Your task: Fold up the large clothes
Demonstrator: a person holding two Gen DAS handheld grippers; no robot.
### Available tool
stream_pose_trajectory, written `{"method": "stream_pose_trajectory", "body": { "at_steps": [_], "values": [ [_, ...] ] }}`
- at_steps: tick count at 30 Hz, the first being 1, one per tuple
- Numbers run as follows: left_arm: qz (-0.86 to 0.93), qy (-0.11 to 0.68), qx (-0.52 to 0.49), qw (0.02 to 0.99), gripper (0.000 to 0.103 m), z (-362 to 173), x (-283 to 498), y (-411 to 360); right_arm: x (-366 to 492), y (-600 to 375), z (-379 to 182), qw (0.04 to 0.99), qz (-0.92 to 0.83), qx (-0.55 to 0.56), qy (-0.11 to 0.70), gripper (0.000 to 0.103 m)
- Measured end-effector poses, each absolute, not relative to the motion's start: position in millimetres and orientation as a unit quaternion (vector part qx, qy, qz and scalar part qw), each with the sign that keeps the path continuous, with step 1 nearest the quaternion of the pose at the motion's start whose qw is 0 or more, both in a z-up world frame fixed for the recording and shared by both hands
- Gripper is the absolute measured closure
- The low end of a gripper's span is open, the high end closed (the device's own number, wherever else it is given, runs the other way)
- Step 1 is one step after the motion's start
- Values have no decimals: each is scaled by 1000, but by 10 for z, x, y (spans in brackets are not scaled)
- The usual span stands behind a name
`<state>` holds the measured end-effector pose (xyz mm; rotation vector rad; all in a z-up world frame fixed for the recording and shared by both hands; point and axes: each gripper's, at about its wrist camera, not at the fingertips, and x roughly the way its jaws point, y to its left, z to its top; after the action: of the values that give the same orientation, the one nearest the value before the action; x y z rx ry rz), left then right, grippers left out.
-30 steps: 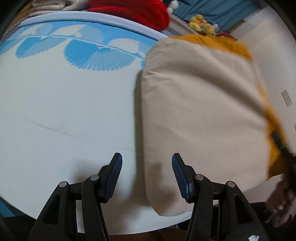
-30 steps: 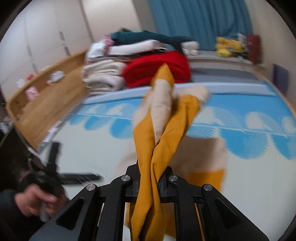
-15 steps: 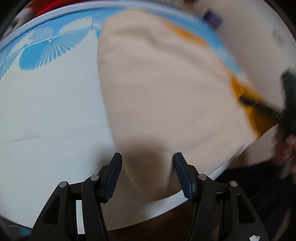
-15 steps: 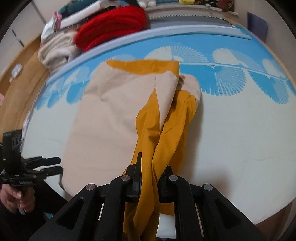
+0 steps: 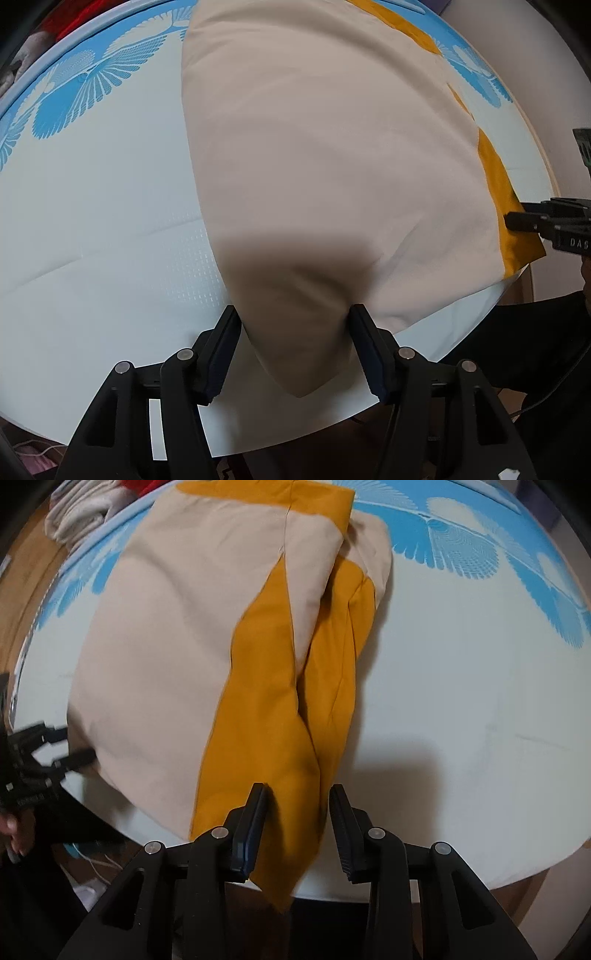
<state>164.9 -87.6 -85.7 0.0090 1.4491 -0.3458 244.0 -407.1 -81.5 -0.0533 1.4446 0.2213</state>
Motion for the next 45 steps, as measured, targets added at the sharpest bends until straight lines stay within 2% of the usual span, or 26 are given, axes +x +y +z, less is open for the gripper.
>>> {"method": "stream_pose_trajectory", "body": {
  "at_steps": [1, 2, 8, 11, 15, 18, 20, 21, 22, 23, 25, 29, 33, 37, 39, 40, 41, 42, 44, 45],
  "values": [
    [-157, 659, 4, 735, 44, -866, 1643, -888, 2431, -4079, -835, 743, 100, -32, 660, 70],
    [-157, 660, 5, 735, 44, -867, 1643, -891, 2431, -4092, -858, 741, 98, -36, 663, 83],
    [-156, 663, 5, 733, 44, -829, 1641, -896, 2504, -4163, -950, 736, 89, -41, 670, 97],
    [-158, 670, 9, 726, 50, -658, 1667, -879, 2539, -4128, -971, 735, 83, -52, 670, 99],
    [-200, 630, 100, 744, 51, -208, 1814, -1011, 2523, -4023, -1034, 731, 75, -73, 674, 100],
    [-239, 609, 140, 744, 63, -23, 2033, -1058, 2568, -3998, -1087, 726, 70, -84, 679, 100],
    [-271, 612, 147, 728, 75, -95, 2183, -1071, 2589, -3982, -1124, 723, 68, -86, 683, 100],
    [-284, 619, 150, 717, 76, -217, 2258, -1069, 2595, -3958, -1130, 721, 66, -84, 685, 100],
    [-289, 625, 157, 708, 75, -386, 2319, -1052, 2609, -3953, -1139, 719, 65, -82, 687, 100],
    [-281, 637, 163, 699, 66, -645, 2378, -1034, 2633, -3941, -1156, 717, 64, -80, 689, 100],
    [-254, 670, 144, 682, 65, -893, 2469, -1043, 2654, -3915, -1190, 711, 60, -83, 696, 100],
    [-272, 641, 166, 698, 66, -636, 2528, -1189, 2677, -3863, -1237, 703, 53, -99, 702, 100],
    [-279, 620, 131, 722, 66, -376, 2770, -1074, 2724, -3805, -1191, 697, 60, -106, 707, 99],
    [-219, 624, 59, 747, 65, -349, 3168, -751, 2793, -3879, -886, 726, 79, -80, 679, 92],
    [-175, 639, 16, 749, 59, -436, 3308, -567, 2936, -3991, -635, 766, 76, -52, 636, 86],
    [-165, 645, -3, 747, 49, -484, 3337, -497, 3009, -4035, -562, 778, 72, -37, 623, 82],
    [-161, 652, -28, 740, 40, -551, 3364, -445, 3088, -4086, -516, 787, 67, -20, 613, 70],
    [-164, 666, -61, 725, 37, -665, 3392, -398, 3207, -4152, -485, 796, 57, 13, 603, 52],
    [-169, 686, -106, 700, 33, -842, 3391, -355, 3316, -4194, -569, 796, 53, 63, 600, 35],
    [-171, 696, -142, 683, 33, -968, 3409, -317, 3452, -4237, -628, 786, 57, 83, 610, 35]
  ]
}}
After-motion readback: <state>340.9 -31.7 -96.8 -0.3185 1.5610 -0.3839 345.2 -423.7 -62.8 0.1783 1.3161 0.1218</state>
